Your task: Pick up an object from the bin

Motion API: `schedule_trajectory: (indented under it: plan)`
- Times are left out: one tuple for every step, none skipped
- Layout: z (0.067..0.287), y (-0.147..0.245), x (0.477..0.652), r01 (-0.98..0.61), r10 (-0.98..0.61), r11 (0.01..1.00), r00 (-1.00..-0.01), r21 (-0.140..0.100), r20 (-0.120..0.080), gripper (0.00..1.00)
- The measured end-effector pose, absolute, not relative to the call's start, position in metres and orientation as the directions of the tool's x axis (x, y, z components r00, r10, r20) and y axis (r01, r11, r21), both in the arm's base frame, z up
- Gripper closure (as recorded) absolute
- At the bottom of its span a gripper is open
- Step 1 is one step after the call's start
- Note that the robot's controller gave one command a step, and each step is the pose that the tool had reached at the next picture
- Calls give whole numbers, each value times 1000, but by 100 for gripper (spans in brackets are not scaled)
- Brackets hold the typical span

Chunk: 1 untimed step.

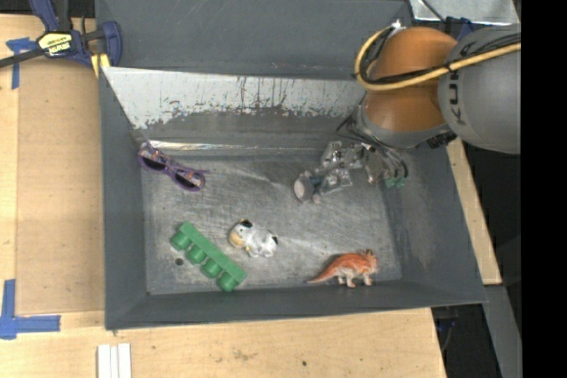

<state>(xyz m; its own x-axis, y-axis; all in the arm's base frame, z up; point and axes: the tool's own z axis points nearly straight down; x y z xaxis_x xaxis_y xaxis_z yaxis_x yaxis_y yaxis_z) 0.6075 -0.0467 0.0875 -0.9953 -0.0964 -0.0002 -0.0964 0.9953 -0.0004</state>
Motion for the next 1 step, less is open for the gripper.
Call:
schedule_trajectory:
  plan:
    - [118,-42,591,-91,-91,996,-996,1,6,100]
